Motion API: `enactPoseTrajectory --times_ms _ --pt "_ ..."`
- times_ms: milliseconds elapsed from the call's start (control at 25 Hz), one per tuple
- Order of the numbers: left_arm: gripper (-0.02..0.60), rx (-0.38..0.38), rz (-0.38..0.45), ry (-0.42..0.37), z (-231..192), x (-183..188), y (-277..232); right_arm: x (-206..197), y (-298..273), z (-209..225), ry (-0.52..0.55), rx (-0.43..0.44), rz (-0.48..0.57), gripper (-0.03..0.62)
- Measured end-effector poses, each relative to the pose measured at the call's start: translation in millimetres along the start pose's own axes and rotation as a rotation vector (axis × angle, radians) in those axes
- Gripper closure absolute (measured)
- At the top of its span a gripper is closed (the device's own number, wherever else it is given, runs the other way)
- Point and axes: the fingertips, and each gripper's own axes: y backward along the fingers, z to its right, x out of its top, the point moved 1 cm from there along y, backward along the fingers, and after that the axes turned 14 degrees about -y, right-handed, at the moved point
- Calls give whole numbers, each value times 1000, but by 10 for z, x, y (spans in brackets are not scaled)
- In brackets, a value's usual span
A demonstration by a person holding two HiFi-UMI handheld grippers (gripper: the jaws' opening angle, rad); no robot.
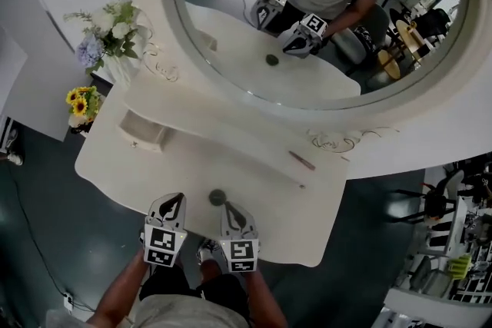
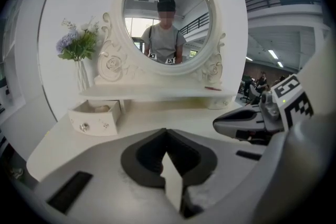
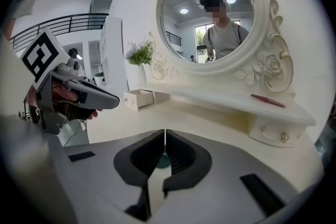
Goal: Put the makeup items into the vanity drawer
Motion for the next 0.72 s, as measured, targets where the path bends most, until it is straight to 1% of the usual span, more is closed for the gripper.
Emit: enactPoseTrajectory --times_ms 240,280,320,360,520,720 --pt "581 -17 -33 16 82 -212 -37 -235 -164 -5 32 24 -81 574" --pt "581 -21 -36 18 97 -227 -45 -262 -187 -9 35 32 -93 548" --pt "581 -25 -38 20 112 -237 -55 -288 -211 -11 36 40 -106 492" --pt "581 -28 -39 21 123 -244 -65 -313 -237 -12 38 46 -119 463" --pt "581 -33 -46 31 150 -277 -106 -400 -330 19 48 49 -157 425" --pt "581 -35 -54 38 143 -306 -140 -436 -401 79 54 35 -177 425"
